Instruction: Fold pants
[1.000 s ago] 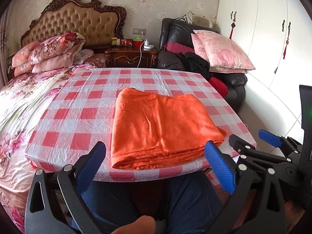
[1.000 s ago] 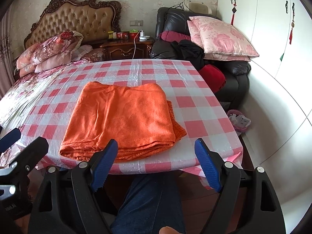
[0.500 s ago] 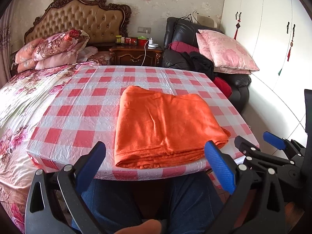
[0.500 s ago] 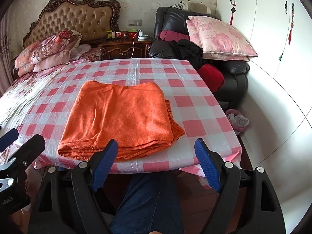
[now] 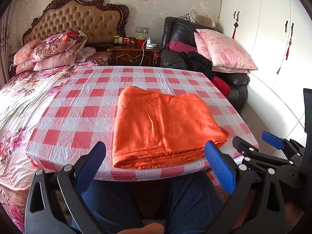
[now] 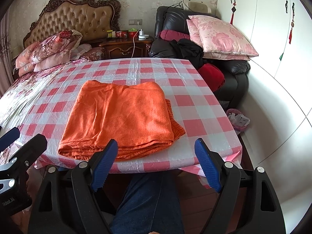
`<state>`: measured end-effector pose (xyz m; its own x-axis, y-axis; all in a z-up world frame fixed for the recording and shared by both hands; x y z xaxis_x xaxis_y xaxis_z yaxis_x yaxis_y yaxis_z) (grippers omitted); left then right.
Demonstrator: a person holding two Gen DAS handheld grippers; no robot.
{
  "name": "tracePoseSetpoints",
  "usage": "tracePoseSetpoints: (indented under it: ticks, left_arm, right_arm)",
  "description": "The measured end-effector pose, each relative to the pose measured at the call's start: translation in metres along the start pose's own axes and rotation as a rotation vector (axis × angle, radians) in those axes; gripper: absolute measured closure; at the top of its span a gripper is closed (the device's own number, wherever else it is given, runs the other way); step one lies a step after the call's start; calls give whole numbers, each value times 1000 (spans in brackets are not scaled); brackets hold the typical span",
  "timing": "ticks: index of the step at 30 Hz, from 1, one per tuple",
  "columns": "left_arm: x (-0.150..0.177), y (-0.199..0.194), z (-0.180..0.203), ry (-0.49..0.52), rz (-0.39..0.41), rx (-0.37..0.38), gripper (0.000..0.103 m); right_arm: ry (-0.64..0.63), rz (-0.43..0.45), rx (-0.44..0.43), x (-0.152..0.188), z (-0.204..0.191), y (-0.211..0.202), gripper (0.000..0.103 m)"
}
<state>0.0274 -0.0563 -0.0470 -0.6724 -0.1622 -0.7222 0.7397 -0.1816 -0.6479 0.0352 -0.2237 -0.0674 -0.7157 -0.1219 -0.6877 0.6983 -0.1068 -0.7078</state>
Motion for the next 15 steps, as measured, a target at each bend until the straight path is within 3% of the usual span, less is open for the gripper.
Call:
tracePoseSetpoints:
  ticks: [15]
  left_arm:
    - [0, 2, 0, 4, -5, 8, 2]
  right_arm:
    - [-2, 0, -1, 0, 0, 0, 25]
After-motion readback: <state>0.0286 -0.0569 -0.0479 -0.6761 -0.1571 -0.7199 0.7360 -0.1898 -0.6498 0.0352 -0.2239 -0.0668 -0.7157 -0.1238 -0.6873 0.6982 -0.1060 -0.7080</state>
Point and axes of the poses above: each gripper's, at about its wrist camera, not at the fingertips, and y roughly the way its jaws point, z to its right, x to its underside, the point moved 3 cm from there along y, roughly the way its jaws point, and after that the axes turned 10 degrees about -y, right-handed, at the moved point
